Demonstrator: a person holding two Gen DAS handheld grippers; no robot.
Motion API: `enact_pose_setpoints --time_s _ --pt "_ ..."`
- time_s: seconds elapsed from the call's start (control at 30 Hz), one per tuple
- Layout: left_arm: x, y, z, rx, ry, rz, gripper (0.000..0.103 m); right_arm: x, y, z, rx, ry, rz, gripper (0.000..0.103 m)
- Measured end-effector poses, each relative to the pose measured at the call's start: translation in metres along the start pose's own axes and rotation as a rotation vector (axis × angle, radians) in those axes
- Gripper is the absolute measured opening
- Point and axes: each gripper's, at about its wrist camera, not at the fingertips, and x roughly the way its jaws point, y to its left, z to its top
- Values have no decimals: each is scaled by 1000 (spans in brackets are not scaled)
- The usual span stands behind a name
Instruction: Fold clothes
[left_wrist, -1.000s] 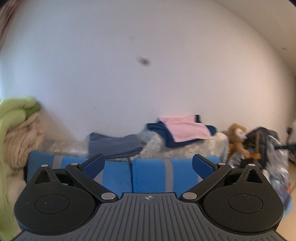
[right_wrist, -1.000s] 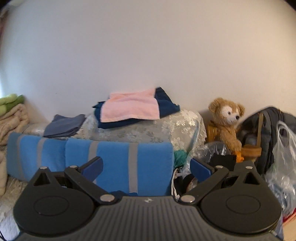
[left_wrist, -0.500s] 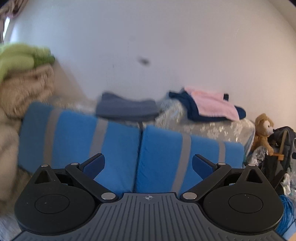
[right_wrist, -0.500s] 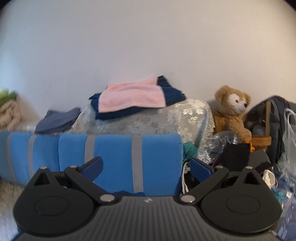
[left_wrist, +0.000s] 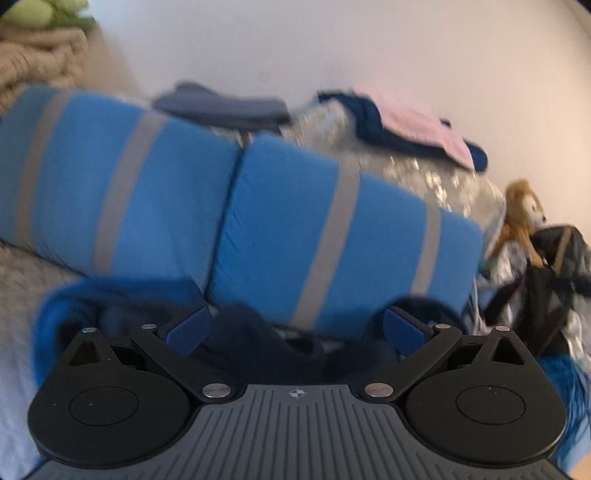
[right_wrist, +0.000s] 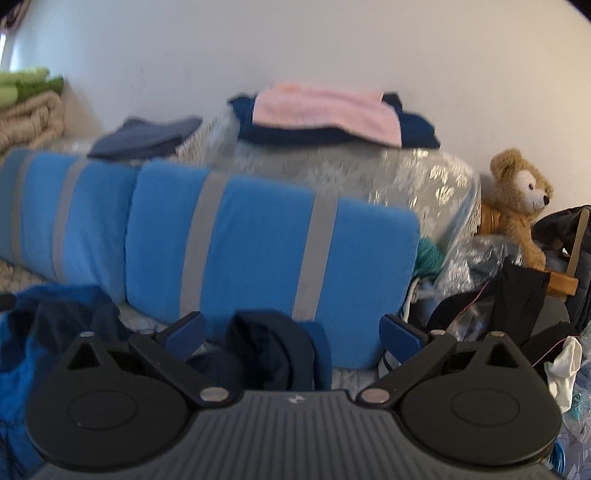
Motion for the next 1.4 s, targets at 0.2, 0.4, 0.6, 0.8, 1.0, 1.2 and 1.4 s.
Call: enact_pose_setpoints --time_s 0.2,0.4,0.6,0.8,1.0,1.2,1.4 --pt "28 17 -43 -56 24 -49 103 47 -8 -11 30 42 -30 103" --pt "38 29 -58 -96 79 -70 103 88 -10 -30 65 108 -41 103" --pt "43 33 -61 -128 101 -125 103 117 -5 -46 53 137 -32 101" --pt "49 34 -66 -139 132 -136 103 150 1 -56 87 156 -43 92" --pt "52 31 -68 -134 147 -154 103 180 4 -56 126 127 -70 78" --pt "58 29 -74 -107 170 -143 103 205 14 -53 47 84 -82 66" --pt "62 29 -77 -101 190 -125 103 201 -12 -73 119 121 -165 10"
